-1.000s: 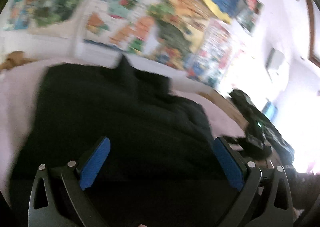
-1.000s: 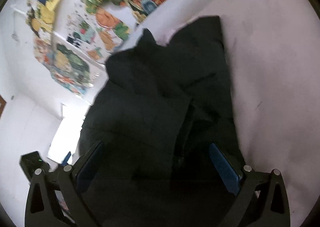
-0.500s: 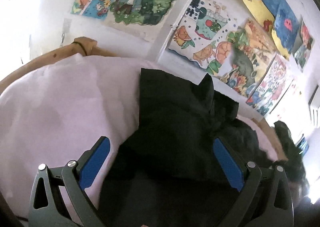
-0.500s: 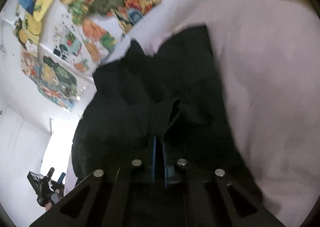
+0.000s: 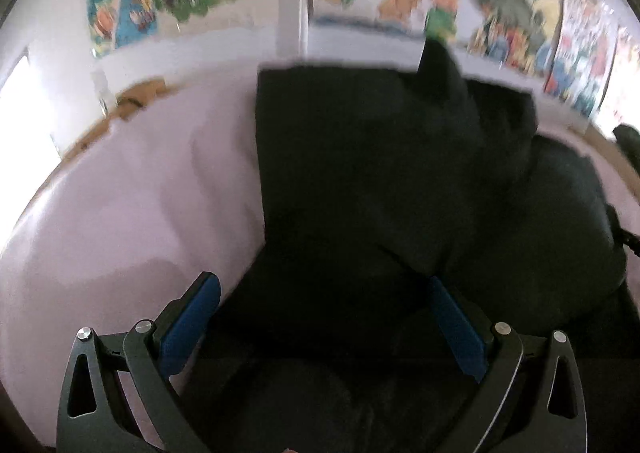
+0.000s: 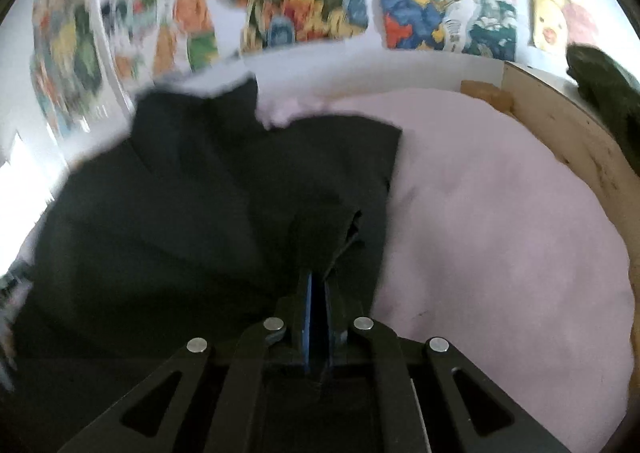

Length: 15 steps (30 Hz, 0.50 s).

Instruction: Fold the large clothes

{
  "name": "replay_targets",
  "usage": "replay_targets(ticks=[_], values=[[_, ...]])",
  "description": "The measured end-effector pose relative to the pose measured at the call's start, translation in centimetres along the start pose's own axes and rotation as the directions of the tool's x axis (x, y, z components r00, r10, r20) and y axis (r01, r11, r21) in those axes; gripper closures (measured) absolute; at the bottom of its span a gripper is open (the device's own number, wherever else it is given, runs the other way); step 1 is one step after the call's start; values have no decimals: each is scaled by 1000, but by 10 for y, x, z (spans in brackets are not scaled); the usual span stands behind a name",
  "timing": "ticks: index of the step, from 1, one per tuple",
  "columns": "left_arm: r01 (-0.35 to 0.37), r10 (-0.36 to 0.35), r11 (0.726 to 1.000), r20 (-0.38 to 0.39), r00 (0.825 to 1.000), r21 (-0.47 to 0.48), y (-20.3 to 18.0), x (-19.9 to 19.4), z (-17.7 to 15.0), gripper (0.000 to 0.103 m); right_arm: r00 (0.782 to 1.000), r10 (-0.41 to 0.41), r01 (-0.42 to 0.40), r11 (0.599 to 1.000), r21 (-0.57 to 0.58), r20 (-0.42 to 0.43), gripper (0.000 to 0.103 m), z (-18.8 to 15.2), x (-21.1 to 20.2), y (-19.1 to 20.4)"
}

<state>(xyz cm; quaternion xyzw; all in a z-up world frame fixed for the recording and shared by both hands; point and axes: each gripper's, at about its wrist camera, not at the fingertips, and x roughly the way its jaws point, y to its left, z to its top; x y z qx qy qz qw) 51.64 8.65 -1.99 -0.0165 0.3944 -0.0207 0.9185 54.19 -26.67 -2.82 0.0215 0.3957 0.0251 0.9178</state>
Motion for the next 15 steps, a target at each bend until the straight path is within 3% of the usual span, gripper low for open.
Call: replay_targets(ticks=[7, 15], values=[[44, -44, 999, -12, 999, -23, 13, 27, -15, 1, 990, -139, 128, 972, -195, -40, 95, -17, 30, 23], [32, -32, 999, -4, 999, -8, 14, 34, -22, 1, 969, -248, 232, 922, -309, -13, 93, -33, 55, 45]])
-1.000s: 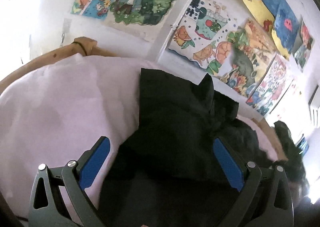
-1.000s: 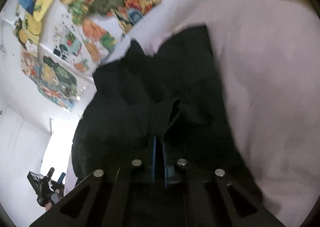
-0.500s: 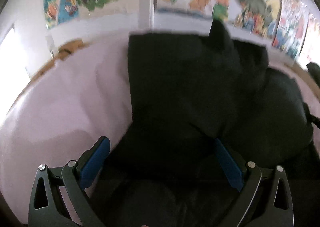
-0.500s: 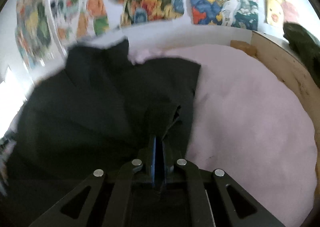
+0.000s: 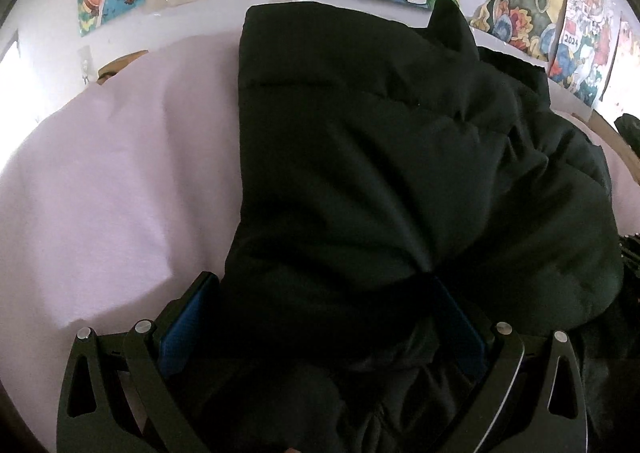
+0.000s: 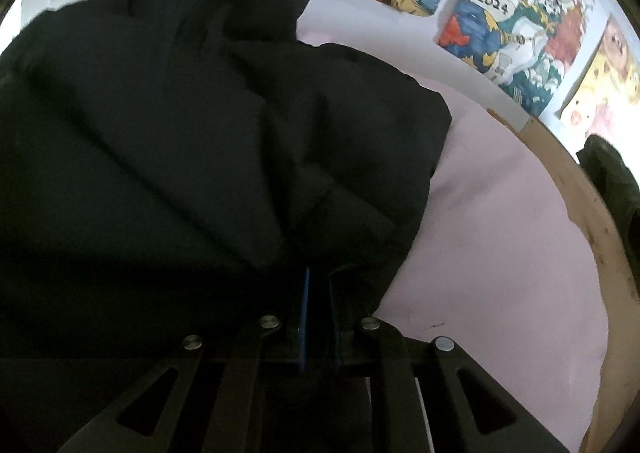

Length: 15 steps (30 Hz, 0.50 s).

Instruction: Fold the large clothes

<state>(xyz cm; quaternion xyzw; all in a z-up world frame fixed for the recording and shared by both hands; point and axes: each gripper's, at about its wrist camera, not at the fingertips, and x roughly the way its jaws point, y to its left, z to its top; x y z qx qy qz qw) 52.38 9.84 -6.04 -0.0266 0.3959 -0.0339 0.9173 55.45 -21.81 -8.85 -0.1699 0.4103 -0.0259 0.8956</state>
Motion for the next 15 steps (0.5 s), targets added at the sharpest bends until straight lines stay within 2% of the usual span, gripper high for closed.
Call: replay_targets(ticks=[10, 12, 14, 15], values=[[11, -11, 1000, -6, 1000, -3, -5, -5, 6, 1, 1000, 11, -13, 999, 44, 28, 92, 0, -8, -4], [4, -5, 1000, -18, 1000, -2, -7, -4, 7, 1, 1000, -4, 3, 999, 49, 30, 86, 1, -15, -6], [-2, 2, 1000, -30, 1000, 0, -10, -5, 10, 1, 999, -25, 24, 998, 51, 26, 70, 3, -24, -10], [-8, 9, 1000, -35, 999, 5, -12, -9, 12, 1, 1000, -13, 12, 998, 64, 19, 65, 4, -29, -14]])
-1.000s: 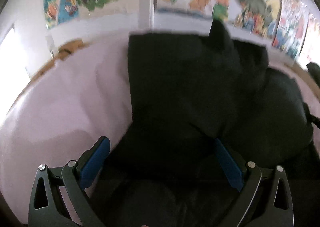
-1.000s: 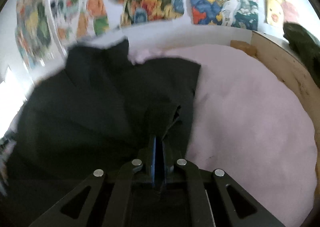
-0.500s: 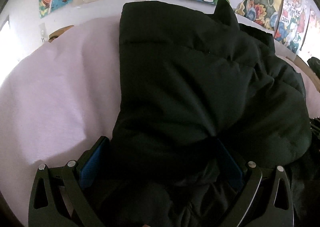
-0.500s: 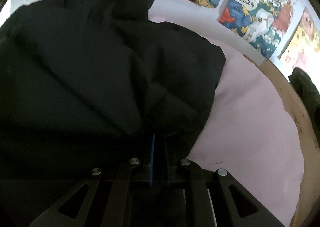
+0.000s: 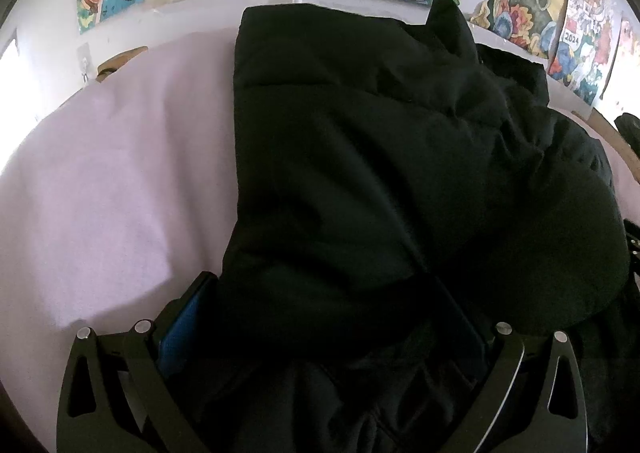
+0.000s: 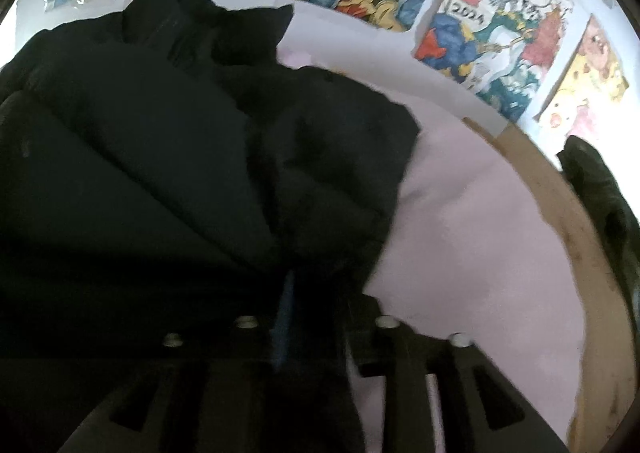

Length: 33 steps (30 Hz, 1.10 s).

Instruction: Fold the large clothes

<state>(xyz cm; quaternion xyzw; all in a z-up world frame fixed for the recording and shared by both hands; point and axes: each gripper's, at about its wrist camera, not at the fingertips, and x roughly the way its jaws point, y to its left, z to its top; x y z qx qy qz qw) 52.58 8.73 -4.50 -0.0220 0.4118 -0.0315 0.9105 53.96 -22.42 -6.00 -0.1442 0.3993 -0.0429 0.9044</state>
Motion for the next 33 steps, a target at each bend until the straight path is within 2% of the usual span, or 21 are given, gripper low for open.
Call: replay_targets(ticks=[2, 4, 6, 8, 12, 16, 18, 21, 23, 27, 30, 33], values=[[-43, 43, 999, -12, 999, 16, -5, -11, 3, 1, 999, 35, -34, 999, 42, -4, 45, 3, -13, -9], [-75, 75, 996, 6, 997, 52, -13, -33, 6, 1, 996, 88, -88, 993, 73, 11, 34, 7, -31, -18], [-77, 72, 993, 53, 996, 90, -21, -59, 10, 1, 989, 145, -148, 986, 82, 40, 29, 12, -53, -24], [-76, 67, 990, 77, 995, 115, -30, -82, 17, 1, 977, 204, -209, 974, 90, 68, 19, 18, -71, -28], [-33, 24, 993, 82, 996, 114, -48, -119, 36, 1, 953, 278, -293, 948, 126, 119, 15, 33, -96, -31], [23, -26, 998, 54, 998, 53, -62, -130, 62, 1, 929, 328, -360, 907, 219, 169, 13, 55, -103, -35], [49, -49, 999, 29, 998, 8, -63, -126, 80, 1, 907, 368, -416, 863, 286, 206, 13, 71, -98, -43], [87, -87, 995, 11, 996, -42, -61, -108, 113, 1, 895, 384, -443, 829, 341, 228, 13, 96, -81, -51], [99, -98, 994, 20, 995, -46, -67, -87, 141, 1, 889, 397, -454, 822, 344, 227, 13, 113, -66, -52], [152, -151, 988, 84, 985, -11, -76, -45, 182, 1, 880, 422, -472, 819, 326, 217, 13, 146, -24, -45], [182, -183, 983, 120, 976, 19, -85, -18, 201, 1, 865, 449, -500, 804, 322, 223, 13, 158, 6, -38], [182, -184, 983, 154, 971, 23, -93, 7, 215, 1, 860, 444, -508, 792, 337, 252, 13, 172, 31, -39]])
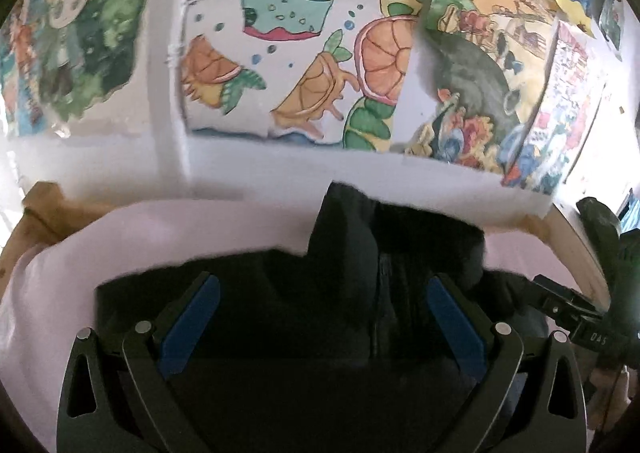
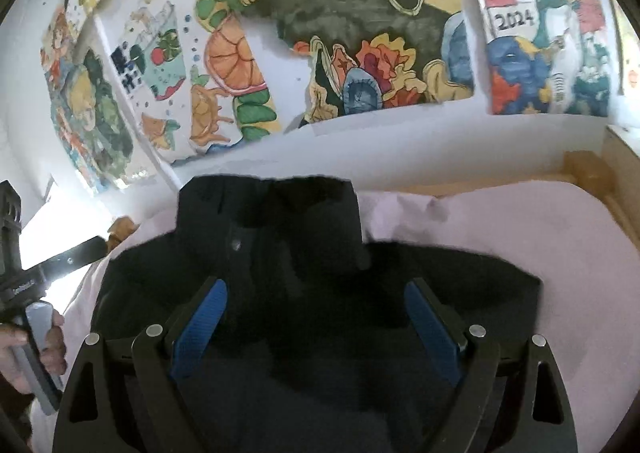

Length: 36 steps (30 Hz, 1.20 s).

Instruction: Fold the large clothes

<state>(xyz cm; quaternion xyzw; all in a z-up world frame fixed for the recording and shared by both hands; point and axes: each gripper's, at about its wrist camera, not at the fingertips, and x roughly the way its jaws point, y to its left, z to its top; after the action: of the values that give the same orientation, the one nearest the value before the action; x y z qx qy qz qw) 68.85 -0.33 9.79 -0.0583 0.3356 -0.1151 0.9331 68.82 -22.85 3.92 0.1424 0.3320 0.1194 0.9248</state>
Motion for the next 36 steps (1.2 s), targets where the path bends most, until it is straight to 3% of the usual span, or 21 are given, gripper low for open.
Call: replay_targets(ticks=[6, 7, 9, 11, 12, 13, 14, 18, 25, 30, 36], values=[[-20, 19, 999, -28, 999, -42, -1, 51, 17, 2, 998, 35, -43, 982, 185, 42, 14, 31, 41, -28], [-9, 8, 999, -21, 1000, -50, -1, 54, 19, 3, 999, 33, -41, 979, 200, 41, 21, 34, 46, -31], [22, -21, 997, 6, 1000, -72, 3, 60, 20, 13, 1000, 12, -17, 975, 223, 26, 46, 37, 56, -35], [49, -48, 994, 4, 999, -101, 7, 68, 20, 59, 1000, -5, 1, 972, 234, 16, 61, 37, 63, -38], [50, -52, 992, -14, 999, -119, 9, 73, 21, 72, 1000, -3, 0, 972, 234, 13, 65, 36, 65, -39], [57, -63, 987, -37, 997, -149, 13, 79, 20, 91, 1000, 8, -12, 973, 230, 17, 75, 36, 66, -38], [73, -80, 982, -38, 996, -176, 17, 80, 18, 92, 1000, 16, -20, 975, 221, 19, 85, 35, 66, -36], [103, -103, 981, 5, 995, -167, 20, 61, 13, 98, 1000, 4, -8, 992, 130, 26, 93, 31, 51, -21], [191, -182, 978, 101, 978, -88, 38, -18, -24, 99, 996, 9, -9, 1000, -6, 86, 95, 7, -16, -8], [245, -236, 966, 102, 966, -86, 44, -59, -64, 100, 992, 39, -31, 997, -72, 118, 95, -28, -63, 1], [262, -253, 961, 96, 963, -90, 43, -84, -106, 100, 989, 21, 8, 981, -195, 143, 96, -68, -98, 24]])
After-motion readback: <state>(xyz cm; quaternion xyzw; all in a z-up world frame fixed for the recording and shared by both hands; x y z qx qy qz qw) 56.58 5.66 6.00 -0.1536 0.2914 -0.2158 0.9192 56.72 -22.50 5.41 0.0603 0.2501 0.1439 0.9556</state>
